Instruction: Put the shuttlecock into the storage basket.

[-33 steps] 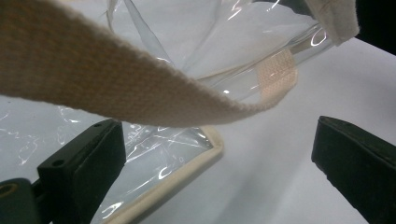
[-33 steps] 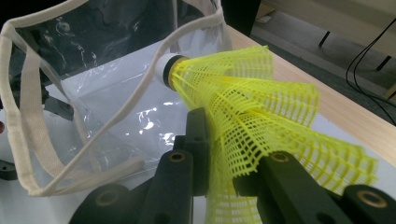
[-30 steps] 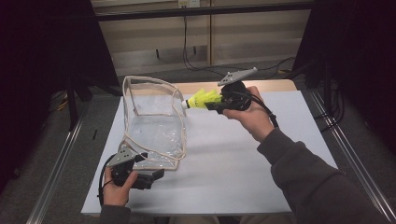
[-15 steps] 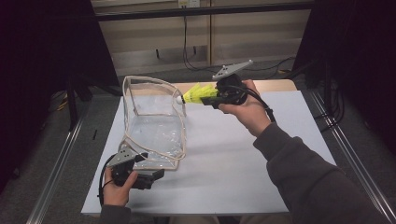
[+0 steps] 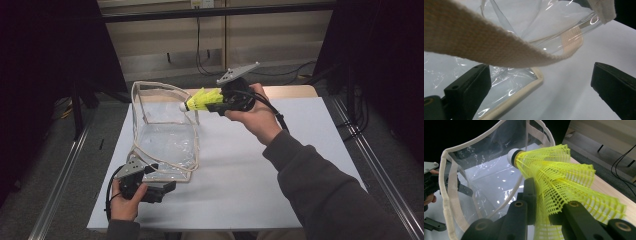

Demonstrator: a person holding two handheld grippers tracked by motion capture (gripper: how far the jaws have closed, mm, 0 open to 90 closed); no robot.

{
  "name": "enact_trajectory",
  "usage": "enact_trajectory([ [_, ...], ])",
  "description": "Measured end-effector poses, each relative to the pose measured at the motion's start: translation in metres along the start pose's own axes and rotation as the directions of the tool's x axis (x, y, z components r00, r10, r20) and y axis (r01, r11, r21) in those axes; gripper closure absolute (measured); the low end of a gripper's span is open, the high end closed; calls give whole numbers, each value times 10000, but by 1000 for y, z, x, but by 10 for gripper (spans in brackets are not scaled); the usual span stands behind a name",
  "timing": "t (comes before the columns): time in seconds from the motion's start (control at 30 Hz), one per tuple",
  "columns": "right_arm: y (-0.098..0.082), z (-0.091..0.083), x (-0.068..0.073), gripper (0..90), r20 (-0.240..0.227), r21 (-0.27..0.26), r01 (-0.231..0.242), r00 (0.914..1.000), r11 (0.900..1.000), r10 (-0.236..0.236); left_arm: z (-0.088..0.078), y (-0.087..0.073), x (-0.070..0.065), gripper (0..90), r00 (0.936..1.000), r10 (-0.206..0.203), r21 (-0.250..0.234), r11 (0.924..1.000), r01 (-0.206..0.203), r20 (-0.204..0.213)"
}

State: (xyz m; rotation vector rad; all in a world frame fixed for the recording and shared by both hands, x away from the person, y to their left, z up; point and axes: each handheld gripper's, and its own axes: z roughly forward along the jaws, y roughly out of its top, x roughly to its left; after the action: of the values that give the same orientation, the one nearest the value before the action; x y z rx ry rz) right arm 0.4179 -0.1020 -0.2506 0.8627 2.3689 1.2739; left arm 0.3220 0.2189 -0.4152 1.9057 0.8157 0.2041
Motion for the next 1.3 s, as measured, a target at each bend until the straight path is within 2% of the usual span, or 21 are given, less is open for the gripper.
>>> enact_trajectory([
  [0.5,11,21,17,795,-193,162,286,9994,9995,-283,0,0,0,29,10000,-1,-82,10000,1,-11],
  [0.77,17,27,22,794,-218,164,321,9993,9994,-317,0,0,0,29,10000,15,16,10000,-15,5],
  [0.87,18,30,26,794,-274,165,355,9990,9992,-351,0,0,0,29,10000,5,-83,10000,-5,-16],
  [1.3,27,43,39,794,-367,330,686,9971,9971,-674,0,0,0,29,10000,12,-26,10000,-12,8],
])
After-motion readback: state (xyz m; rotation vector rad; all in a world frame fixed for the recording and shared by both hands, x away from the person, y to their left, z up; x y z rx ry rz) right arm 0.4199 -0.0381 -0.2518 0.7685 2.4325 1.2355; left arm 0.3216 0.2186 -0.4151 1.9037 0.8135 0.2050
